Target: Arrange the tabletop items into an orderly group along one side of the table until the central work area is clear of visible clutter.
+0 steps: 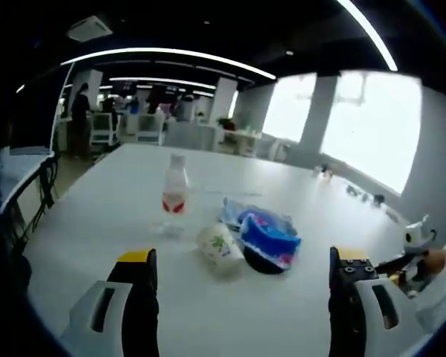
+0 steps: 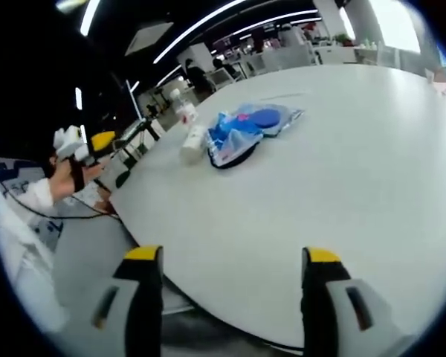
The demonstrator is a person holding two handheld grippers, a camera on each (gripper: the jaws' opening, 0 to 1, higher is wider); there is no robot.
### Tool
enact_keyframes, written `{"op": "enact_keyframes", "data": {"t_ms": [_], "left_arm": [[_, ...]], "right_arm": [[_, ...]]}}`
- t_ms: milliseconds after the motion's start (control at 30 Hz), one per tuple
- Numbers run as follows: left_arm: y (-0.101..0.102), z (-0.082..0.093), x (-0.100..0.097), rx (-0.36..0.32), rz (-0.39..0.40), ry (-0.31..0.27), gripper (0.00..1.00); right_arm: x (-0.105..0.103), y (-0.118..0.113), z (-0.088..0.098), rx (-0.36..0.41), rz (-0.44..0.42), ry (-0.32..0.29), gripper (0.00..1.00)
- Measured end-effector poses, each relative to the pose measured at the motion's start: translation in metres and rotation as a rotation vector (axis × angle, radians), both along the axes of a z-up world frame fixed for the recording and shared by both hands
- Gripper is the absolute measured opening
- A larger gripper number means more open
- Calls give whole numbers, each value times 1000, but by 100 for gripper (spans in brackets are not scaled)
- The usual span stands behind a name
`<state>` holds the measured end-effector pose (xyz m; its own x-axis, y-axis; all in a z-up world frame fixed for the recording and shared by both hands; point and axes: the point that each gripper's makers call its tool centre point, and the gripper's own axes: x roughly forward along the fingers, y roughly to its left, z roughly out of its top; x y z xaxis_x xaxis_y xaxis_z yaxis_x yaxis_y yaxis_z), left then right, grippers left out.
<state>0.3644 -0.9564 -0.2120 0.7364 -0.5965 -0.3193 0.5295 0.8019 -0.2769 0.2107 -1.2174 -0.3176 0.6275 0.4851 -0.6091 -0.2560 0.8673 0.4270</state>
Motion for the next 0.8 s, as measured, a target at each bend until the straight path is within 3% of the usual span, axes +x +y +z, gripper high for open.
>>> {"op": "enact_keyframes", "data": {"t_ms": [333, 800], "left_arm": [[1, -3, -7, 9, -6, -12, 94], [-3, -16, -20, 55, -43, -24, 94]], "right_arm": [[8, 0, 2, -12, 18, -4, 75], [26, 20, 7, -33, 99, -9, 75]]}}
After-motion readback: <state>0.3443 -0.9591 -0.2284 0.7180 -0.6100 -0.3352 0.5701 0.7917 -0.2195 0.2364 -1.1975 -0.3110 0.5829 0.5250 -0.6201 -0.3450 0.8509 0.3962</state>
